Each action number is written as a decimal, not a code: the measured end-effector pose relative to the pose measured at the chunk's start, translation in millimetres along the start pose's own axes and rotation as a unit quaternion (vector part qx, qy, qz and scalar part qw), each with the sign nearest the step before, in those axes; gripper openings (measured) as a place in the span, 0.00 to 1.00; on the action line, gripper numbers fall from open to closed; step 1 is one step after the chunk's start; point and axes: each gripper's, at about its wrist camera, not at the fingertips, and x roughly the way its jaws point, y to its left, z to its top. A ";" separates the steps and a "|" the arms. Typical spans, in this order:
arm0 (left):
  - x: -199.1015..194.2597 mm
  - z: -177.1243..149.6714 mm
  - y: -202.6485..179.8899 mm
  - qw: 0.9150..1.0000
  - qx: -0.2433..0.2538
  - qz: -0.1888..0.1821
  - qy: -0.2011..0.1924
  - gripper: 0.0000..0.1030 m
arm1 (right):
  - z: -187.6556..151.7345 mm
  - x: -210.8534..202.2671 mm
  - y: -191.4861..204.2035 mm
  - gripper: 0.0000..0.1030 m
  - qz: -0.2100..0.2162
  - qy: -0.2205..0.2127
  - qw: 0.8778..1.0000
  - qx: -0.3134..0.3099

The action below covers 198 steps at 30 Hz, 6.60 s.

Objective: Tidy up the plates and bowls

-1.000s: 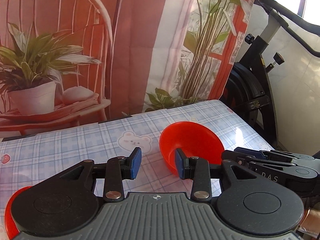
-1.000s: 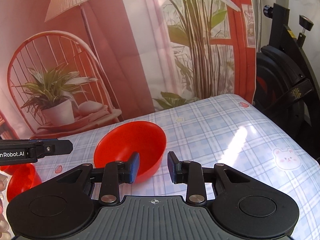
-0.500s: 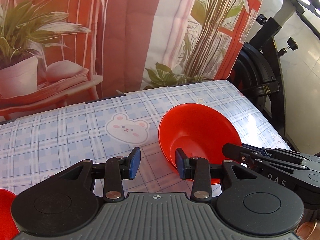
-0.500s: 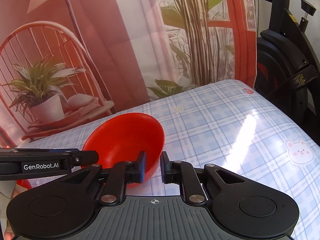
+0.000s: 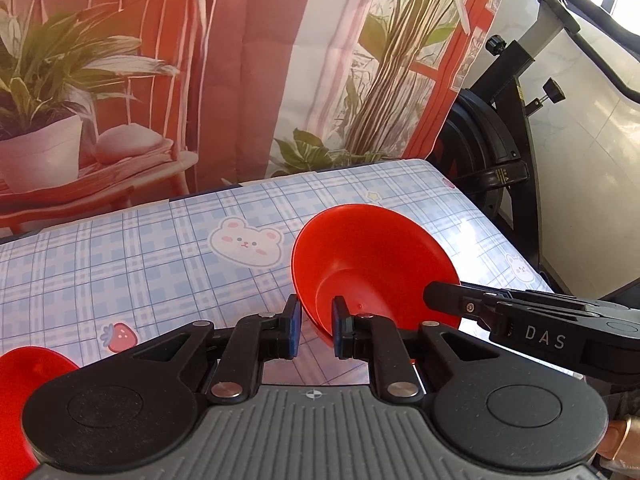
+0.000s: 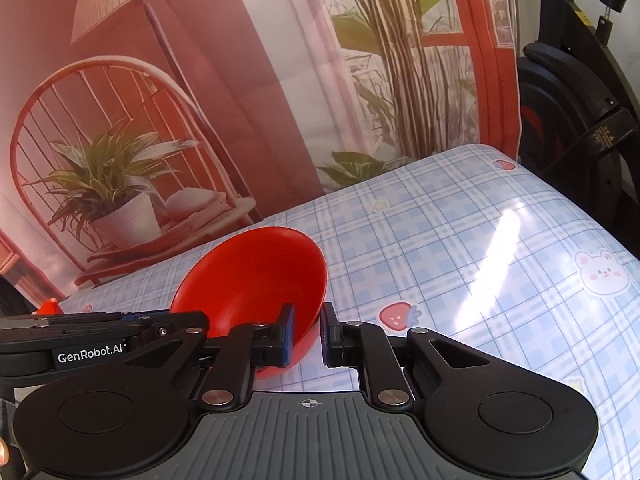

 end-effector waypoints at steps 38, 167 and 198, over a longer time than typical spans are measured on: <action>-169.1 -71.8 119.0 0.995 -0.041 0.073 -0.057 0.17 | -54.8 -15.4 209.5 0.12 0.071 0.044 0.990 -0.110; -226.3 -124.9 192.0 0.975 -0.127 0.147 -0.109 0.14 | -100.5 2.8 287.2 0.09 0.105 0.027 0.992 -0.060; -149.6 -77.8 136.6 0.991 -0.055 0.100 -0.062 0.15 | -76.9 8.8 183.0 0.11 0.083 -0.006 0.996 0.043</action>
